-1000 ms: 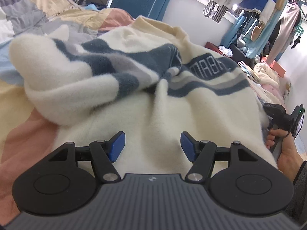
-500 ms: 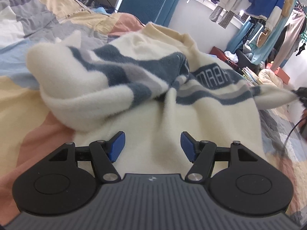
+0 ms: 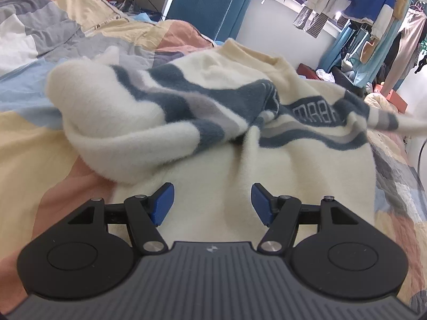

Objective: Fold large clothes

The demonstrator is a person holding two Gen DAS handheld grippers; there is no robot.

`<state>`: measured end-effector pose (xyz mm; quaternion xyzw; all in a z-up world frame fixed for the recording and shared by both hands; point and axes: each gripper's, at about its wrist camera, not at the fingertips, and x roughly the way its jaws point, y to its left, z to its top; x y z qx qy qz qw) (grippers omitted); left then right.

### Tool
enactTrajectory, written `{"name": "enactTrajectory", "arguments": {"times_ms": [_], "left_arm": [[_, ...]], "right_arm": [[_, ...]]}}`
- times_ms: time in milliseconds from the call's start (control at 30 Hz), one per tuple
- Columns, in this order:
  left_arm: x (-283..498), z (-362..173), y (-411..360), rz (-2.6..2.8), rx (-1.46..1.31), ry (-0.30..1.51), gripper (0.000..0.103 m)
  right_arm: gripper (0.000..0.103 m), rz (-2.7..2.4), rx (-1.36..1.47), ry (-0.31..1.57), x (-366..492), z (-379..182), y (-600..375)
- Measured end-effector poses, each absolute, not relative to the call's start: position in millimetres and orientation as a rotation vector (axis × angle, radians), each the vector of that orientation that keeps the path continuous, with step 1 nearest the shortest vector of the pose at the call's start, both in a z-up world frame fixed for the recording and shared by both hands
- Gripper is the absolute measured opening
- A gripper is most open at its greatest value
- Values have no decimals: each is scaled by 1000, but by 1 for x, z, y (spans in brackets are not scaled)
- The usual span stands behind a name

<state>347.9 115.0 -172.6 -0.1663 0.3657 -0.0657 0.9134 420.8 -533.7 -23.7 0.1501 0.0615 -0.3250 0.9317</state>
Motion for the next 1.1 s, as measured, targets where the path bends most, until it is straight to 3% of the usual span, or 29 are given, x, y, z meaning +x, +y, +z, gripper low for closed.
{"name": "enactTrajectory", "arguments": {"times_ms": [233,433,533,633,800,1100], "left_arm": [[350,-175,115,-150,-323,771,69],[344,-169,112,-180,-356,768,69],[338,-162,108,-184,-325,746,69],[331,-159,102,-194,-338,742,69],[314,-161,87,-290,-452,786,69],[252,-141,58,-415,-408,739,69]], "right_arm": [[11,-737,476,302,378,-161,-569],[13,-696,515,375,350,-217,-556],[16,-686,521,362,341,-208,-548],[26,-726,559,407,333,-197,-537],[27,-694,531,494,315,-177,-489],[27,-403,482,526,265,-114,-369]]}}
